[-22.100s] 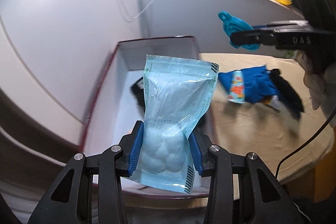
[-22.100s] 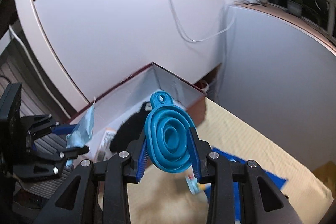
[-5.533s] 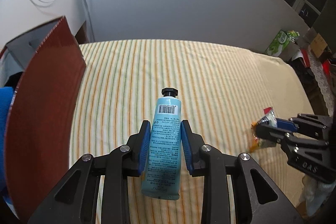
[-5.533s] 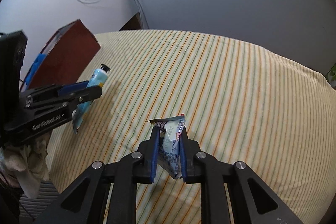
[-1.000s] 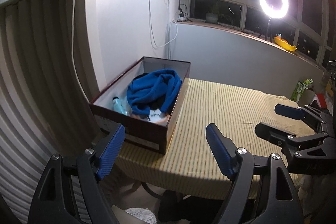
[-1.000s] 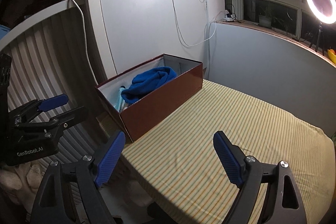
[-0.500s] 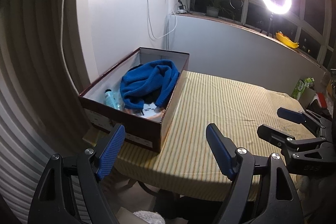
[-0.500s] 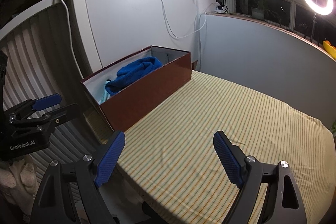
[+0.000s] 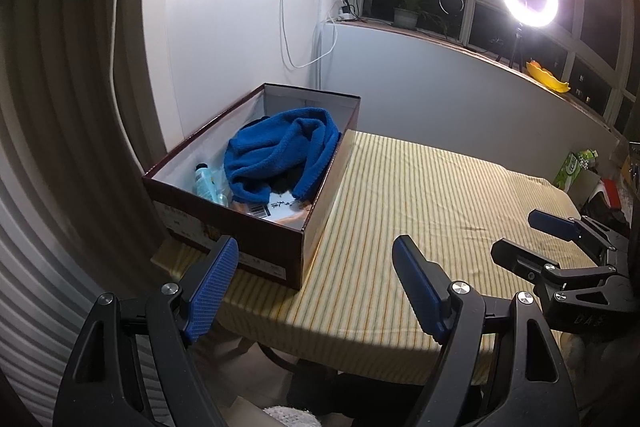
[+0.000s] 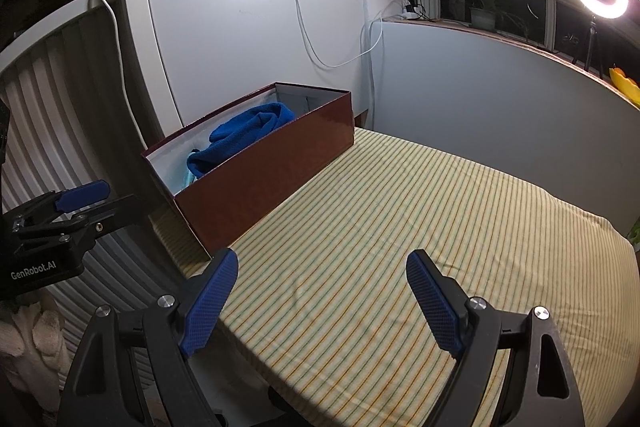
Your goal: Organize soft objects
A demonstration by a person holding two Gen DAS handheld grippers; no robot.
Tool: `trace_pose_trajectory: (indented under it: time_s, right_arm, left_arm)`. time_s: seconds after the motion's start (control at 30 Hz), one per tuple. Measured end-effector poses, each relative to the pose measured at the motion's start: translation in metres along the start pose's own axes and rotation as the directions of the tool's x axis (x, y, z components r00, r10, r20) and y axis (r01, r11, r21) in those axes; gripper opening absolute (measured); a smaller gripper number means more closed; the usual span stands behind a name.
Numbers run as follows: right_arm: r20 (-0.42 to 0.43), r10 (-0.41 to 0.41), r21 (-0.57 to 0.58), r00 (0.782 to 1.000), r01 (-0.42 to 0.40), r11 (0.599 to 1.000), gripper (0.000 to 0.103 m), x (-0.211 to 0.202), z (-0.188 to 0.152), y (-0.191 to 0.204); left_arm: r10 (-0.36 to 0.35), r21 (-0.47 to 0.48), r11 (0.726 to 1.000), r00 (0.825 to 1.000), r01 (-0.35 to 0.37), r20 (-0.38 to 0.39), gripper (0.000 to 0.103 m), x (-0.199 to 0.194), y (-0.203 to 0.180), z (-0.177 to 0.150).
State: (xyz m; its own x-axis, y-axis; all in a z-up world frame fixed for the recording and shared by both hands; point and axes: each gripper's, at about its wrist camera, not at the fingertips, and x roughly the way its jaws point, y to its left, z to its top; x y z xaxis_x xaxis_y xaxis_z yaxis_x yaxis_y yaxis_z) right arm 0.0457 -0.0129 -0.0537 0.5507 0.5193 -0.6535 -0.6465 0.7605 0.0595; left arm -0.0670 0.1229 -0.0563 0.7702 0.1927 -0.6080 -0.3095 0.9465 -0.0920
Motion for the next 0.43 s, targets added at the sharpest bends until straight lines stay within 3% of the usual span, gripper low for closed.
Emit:
trace_pose_trajectory:
  time_s: [0.43]
  right_arm:
    - [-0.008, 0.001, 0.013, 1.0, -0.001, 1.0, 0.083, 0.0015, -0.0027, -0.0041]
  left_arm:
    - [-0.009, -0.014, 1.0, 1.0, 0.009, 0.007, 0.08, 0.0014, 0.0029, 0.0015]
